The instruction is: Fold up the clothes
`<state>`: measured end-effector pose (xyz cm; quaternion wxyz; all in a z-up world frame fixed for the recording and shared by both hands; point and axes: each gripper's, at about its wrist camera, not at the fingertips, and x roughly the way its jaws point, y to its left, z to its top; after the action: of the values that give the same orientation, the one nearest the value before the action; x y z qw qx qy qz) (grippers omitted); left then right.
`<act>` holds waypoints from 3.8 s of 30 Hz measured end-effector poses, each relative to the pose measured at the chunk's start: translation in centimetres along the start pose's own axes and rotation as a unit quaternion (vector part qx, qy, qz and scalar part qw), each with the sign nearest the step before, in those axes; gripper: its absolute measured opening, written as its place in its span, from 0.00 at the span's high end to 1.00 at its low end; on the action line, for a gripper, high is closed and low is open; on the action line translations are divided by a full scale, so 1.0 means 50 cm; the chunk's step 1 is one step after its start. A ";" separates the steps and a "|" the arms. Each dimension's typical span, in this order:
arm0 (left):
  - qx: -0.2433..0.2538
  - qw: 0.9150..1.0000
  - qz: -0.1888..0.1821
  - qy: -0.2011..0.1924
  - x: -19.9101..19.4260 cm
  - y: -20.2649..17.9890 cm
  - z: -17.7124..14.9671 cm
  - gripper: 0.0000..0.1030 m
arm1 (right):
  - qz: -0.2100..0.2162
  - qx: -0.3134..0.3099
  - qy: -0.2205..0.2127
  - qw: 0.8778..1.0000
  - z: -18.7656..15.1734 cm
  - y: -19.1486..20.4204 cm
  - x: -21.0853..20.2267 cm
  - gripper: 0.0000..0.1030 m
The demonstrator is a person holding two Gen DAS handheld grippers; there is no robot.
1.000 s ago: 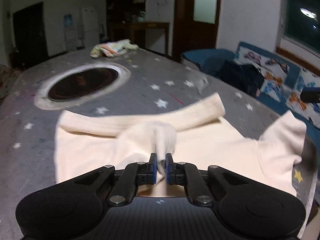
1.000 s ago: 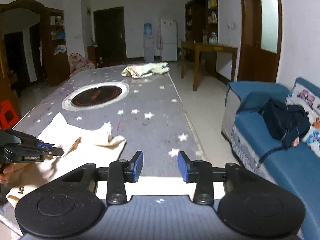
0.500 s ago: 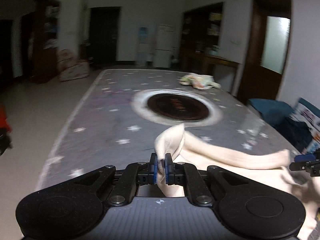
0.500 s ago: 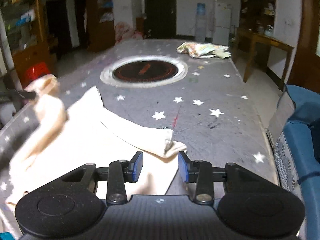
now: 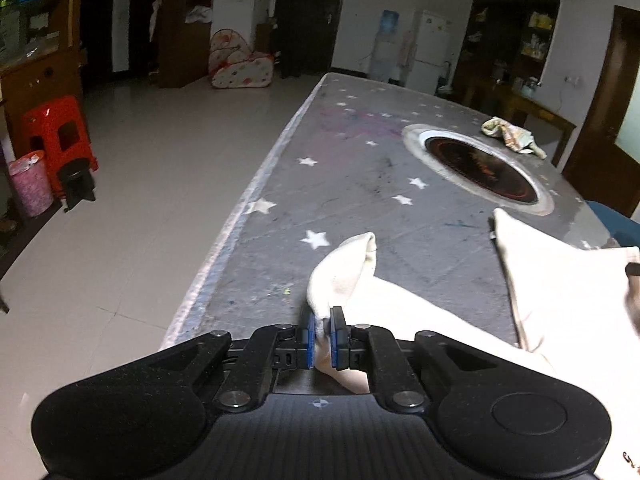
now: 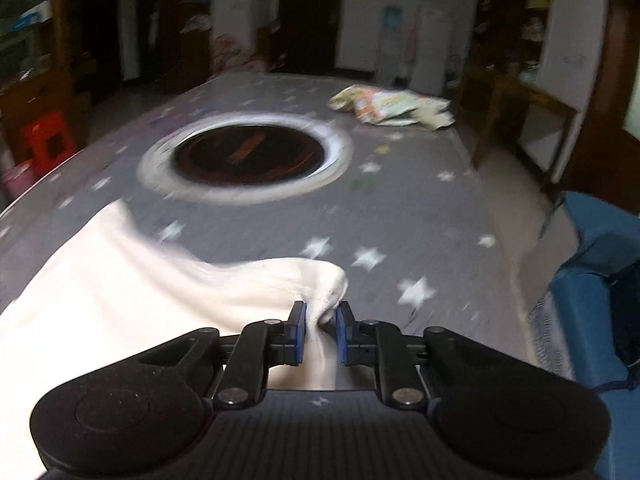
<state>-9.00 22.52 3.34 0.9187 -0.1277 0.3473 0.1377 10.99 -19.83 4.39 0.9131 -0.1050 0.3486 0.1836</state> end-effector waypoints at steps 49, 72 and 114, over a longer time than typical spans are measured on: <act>0.092 0.990 -0.107 -0.015 0.314 -0.331 0.182 0.87 | 0.013 0.025 -0.031 0.999 0.048 -0.012 0.105 0.82; 0.208 0.965 -0.159 -0.011 0.143 -0.388 0.007 0.85 | 0.139 -0.094 0.022 0.986 -0.041 0.151 -0.014 0.55; 0.325 0.893 -0.311 -0.013 -0.092 -0.469 -0.170 0.65 | -0.022 0.156 -0.054 0.986 -0.331 -0.110 -0.369 0.50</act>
<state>-9.43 -2.85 3.53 0.9093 0.0785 0.3035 -0.2737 -9.37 -34.98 5.03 0.9394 0.0414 0.3212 0.1123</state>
